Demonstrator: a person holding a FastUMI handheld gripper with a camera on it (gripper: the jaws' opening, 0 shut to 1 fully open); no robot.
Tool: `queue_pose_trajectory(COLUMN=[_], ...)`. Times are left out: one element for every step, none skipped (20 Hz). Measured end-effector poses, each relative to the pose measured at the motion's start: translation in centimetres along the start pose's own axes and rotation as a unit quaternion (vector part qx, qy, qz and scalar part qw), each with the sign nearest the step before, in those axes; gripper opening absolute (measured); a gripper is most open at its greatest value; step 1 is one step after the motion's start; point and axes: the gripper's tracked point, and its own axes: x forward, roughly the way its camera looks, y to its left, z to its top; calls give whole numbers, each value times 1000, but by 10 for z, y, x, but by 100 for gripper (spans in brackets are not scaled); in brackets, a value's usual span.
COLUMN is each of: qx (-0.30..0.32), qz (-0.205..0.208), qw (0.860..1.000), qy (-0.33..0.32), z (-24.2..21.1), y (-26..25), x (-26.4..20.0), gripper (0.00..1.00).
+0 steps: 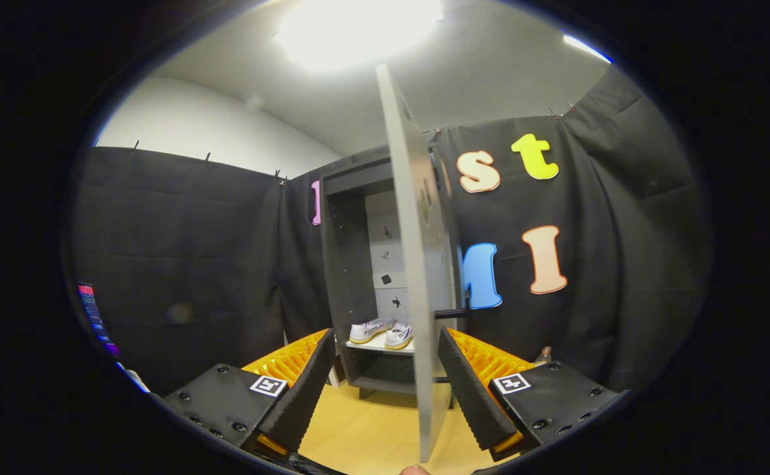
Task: Open the shoe cabinet door, grab the shoes and put them into the shoe cabinet, then close the shoe cabinet door.
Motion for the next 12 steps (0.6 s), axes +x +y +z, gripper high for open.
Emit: queue_pose_trajectory(qx=[-2,-3,-2,0,2,6,9,11,12,12,13,15], qz=[-3,-5,-7,-9,-9,-9,-5,2,9,20,34,50], qw=[1000,1000,1000,1000,1000,1000,1000,999,999,999,998,997], qy=[0,2,5,11,14,17,23,30,37,44,50,58], z=[-2,-4,-7,-16,-24,-28,-32,-36,-42,-45,-49,-53], y=[-12,-21,-30,-36,-43,-51,-55,-57,-59,-59,-57,-52], x=[3,5,9,17,22,26,27,31,33,37,40,42], gripper=[97,97,97,97,97,97,97,97,97,97,98,97])
